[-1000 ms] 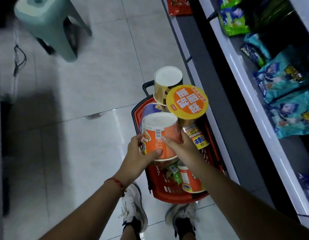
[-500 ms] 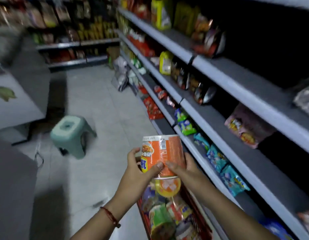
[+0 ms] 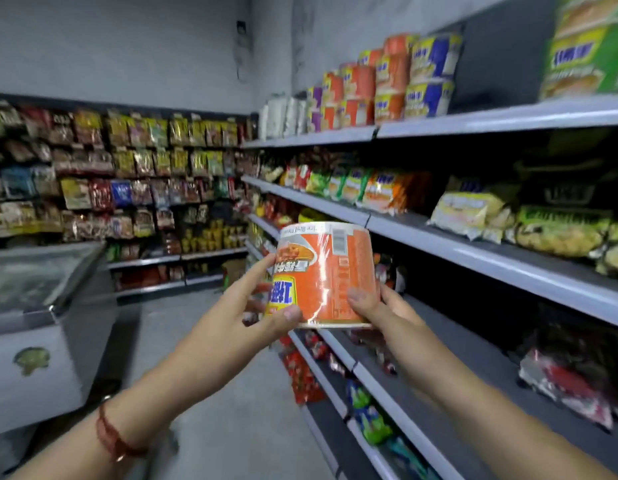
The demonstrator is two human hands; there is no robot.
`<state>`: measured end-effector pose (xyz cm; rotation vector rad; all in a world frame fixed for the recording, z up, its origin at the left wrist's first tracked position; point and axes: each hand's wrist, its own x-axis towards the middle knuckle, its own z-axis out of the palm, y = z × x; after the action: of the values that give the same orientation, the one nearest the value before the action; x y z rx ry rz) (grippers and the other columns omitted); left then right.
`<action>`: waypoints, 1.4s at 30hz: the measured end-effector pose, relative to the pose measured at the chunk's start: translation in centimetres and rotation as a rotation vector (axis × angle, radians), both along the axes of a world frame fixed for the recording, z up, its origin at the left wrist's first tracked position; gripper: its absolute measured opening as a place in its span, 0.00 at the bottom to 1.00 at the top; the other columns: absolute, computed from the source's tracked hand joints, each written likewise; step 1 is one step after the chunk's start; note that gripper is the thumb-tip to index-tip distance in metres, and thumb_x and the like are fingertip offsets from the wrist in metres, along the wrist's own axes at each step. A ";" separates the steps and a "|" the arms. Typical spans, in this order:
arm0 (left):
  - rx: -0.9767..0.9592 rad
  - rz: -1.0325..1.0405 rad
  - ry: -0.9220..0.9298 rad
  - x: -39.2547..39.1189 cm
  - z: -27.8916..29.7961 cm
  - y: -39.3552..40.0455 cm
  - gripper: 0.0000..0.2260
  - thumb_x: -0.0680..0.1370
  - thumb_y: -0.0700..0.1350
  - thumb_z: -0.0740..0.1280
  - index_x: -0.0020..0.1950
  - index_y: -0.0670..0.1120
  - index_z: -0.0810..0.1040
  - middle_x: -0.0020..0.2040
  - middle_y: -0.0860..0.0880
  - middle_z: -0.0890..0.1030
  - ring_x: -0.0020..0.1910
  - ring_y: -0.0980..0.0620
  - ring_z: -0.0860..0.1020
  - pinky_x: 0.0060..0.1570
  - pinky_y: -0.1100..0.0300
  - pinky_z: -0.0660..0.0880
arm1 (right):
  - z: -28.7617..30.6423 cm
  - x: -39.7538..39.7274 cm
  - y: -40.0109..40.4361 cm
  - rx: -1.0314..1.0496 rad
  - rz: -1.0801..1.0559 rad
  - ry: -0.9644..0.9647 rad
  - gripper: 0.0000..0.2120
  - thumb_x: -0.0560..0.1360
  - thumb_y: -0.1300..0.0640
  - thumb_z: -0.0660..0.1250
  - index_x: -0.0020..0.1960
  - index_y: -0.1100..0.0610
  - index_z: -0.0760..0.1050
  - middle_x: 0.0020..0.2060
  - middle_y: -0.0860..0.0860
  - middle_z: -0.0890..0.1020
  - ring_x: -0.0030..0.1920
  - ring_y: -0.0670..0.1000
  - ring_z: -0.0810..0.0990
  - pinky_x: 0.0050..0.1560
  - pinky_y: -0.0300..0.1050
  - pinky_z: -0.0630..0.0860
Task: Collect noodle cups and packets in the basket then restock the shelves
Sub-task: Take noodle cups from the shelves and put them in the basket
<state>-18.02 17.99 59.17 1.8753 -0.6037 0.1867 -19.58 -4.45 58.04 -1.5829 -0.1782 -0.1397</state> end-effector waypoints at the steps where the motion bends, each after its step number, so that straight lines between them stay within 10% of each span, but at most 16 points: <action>1: 0.019 -0.013 -0.003 0.8 0.9 0.9 0.35 0.60 0.76 0.67 0.64 0.81 0.58 0.60 0.66 0.74 0.56 0.66 0.77 0.51 0.65 0.75 | 0.7 0.6 0.6 0.009 0.007 -0.013 0.40 0.56 0.33 0.73 0.66 0.48 0.74 0.54 0.44 0.85 0.54 0.44 0.84 0.57 0.44 0.75; 8: 0.148 -0.145 -0.001 11.4 4.5 7.2 0.38 0.62 0.80 0.59 0.68 0.79 0.47 0.67 0.63 0.71 0.61 0.62 0.76 0.64 0.50 0.73 | 5.2 9.0 7.4 -0.027 -0.070 0.042 0.34 0.59 0.33 0.74 0.60 0.49 0.78 0.50 0.46 0.86 0.51 0.44 0.84 0.59 0.46 0.74; 16: 0.056 -0.329 -0.005 28.4 12.2 10.5 0.31 0.69 0.70 0.63 0.68 0.77 0.51 0.56 0.66 0.77 0.49 0.70 0.78 0.48 0.65 0.73 | 11.6 22.6 11.9 -0.031 -0.219 -0.019 0.33 0.58 0.31 0.75 0.57 0.47 0.81 0.52 0.46 0.86 0.56 0.49 0.83 0.65 0.52 0.71; 22: -0.057 -0.479 -0.225 40.8 18.0 4.3 0.30 0.63 0.73 0.66 0.60 0.82 0.55 0.52 0.71 0.79 0.51 0.67 0.80 0.57 0.54 0.74 | 18.3 31.1 7.8 -0.138 -0.431 -0.280 0.42 0.53 0.29 0.76 0.60 0.51 0.79 0.52 0.46 0.86 0.55 0.46 0.84 0.65 0.50 0.72; 27: -0.137 -0.533 -0.403 49.8 22.7 -3.4 0.27 0.68 0.73 0.65 0.62 0.76 0.57 0.56 0.64 0.79 0.49 0.67 0.79 0.53 0.61 0.73 | 23.0 38.5 2.8 -0.200 -0.585 -0.454 0.30 0.61 0.36 0.76 0.57 0.51 0.80 0.51 0.45 0.86 0.55 0.45 0.83 0.63 0.46 0.74; 32: -0.182 -0.588 -0.615 57.9 30.8 -10.7 0.40 0.65 0.73 0.61 0.73 0.66 0.49 0.55 0.63 0.78 0.49 0.60 0.81 0.52 0.55 0.77 | 30.7 45.3 -0.8 -0.369 -0.688 -0.647 0.15 0.72 0.46 0.64 0.52 0.53 0.79 0.38 0.43 0.87 0.37 0.39 0.84 0.34 0.29 0.76; 37: -0.324 -0.580 -0.778 65.2 41.4 -16.6 0.34 0.75 0.67 0.62 0.75 0.54 0.53 0.52 0.61 0.74 0.49 0.61 0.77 0.45 0.59 0.74 | 40.7 52.1 -4.0 -0.601 -0.960 -0.709 0.15 0.76 0.38 0.62 0.43 0.46 0.81 0.37 0.37 0.84 0.45 0.42 0.79 0.51 0.41 0.70; 42: -0.292 -0.529 -0.800 73.3 46.8 -23.2 0.37 0.74 0.69 0.61 0.74 0.50 0.56 0.59 0.47 0.77 0.51 0.47 0.79 0.46 0.53 0.75 | 46.8 58.3 -9.0 -0.810 -1.234 -0.586 0.25 0.73 0.35 0.65 0.57 0.53 0.79 0.52 0.50 0.83 0.54 0.49 0.80 0.51 0.43 0.74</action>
<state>55.30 -5.21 105.98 1.2567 -1.4994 0.6476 38.76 -13.46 104.88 -2.2076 0.3715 -1.6663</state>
